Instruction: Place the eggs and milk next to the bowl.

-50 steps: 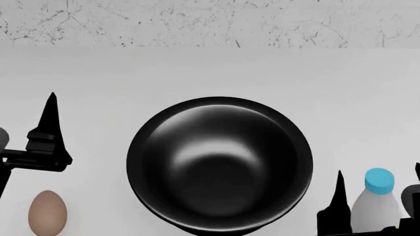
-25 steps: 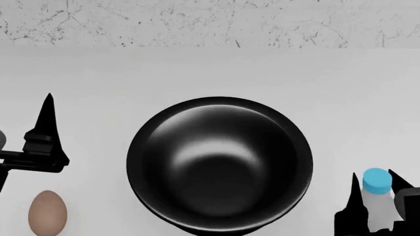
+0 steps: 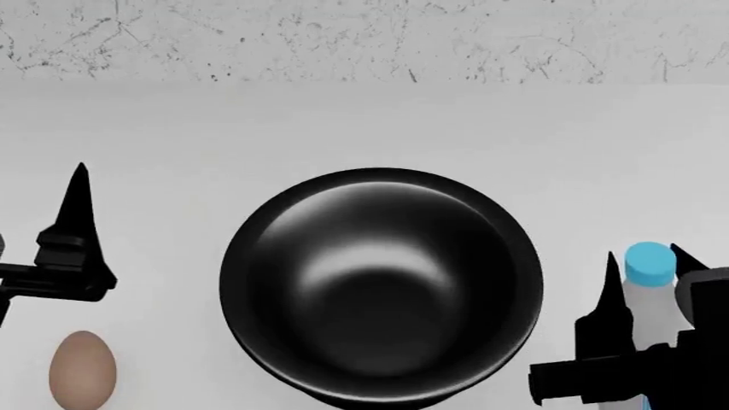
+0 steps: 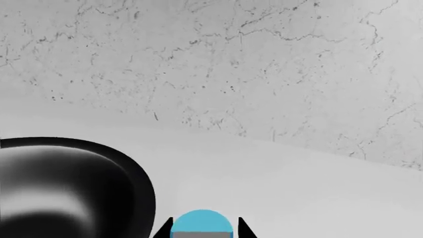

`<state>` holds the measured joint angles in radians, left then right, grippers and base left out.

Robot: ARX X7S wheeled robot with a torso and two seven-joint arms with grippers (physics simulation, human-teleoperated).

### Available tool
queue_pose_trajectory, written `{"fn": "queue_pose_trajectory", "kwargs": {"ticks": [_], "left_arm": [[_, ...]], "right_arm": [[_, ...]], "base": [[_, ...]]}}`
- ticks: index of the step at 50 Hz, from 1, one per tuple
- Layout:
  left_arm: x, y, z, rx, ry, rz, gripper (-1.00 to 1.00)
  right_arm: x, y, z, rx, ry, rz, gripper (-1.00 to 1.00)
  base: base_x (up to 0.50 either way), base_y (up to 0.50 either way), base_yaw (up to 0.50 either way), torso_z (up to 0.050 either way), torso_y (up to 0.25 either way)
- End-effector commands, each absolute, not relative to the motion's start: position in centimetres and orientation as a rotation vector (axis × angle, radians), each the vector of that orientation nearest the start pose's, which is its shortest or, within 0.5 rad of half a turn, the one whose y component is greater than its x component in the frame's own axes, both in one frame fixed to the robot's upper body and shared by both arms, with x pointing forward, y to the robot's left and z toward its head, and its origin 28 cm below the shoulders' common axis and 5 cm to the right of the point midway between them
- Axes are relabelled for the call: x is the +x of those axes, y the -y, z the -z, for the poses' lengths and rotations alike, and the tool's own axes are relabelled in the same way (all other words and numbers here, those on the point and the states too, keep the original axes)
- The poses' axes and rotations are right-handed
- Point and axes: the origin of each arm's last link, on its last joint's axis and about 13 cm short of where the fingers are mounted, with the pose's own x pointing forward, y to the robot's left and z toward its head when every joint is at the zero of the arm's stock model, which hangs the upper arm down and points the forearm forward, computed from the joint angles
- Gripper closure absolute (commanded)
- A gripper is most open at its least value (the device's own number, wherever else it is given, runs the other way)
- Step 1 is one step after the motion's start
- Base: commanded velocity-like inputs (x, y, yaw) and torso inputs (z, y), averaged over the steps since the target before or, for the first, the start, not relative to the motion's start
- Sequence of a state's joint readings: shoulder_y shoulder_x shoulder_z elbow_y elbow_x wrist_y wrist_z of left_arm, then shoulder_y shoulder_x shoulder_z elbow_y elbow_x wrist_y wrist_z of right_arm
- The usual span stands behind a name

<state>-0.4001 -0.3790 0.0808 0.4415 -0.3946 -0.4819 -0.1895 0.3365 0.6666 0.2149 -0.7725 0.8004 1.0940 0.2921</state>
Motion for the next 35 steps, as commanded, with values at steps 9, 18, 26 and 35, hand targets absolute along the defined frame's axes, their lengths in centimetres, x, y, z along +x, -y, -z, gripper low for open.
{"fn": "queue_pose_trajectory", "kwargs": {"ticks": [9,18,26,35], "left_arm": [[26.2,-25.2,-17.4,0.037,0.323,0.037,-1.0],[26.3,-25.2,-17.4,0.041,0.321,0.038,-1.0],[26.3,-25.4,-17.5,0.049,0.323,0.03,-1.0],[26.1,-25.6,-17.4,0.048,0.317,0.02,-1.0]], "right_arm": [[24.2,19.2,-20.3,-0.178,0.012,0.027,1.0],[26.1,19.4,-20.1,-0.171,-0.006,0.031,1.0],[27.9,19.4,-20.2,-0.179,-0.017,0.023,1.0],[29.5,19.2,-20.1,-0.18,-0.024,0.018,1.0]], "base": [[0.0,0.0,0.0,0.0,0.0],[0.0,0.0,0.0,0.0,0.001],[0.0,0.0,0.0,0.0,0.0],[0.0,0.0,0.0,0.0,0.0]]}}
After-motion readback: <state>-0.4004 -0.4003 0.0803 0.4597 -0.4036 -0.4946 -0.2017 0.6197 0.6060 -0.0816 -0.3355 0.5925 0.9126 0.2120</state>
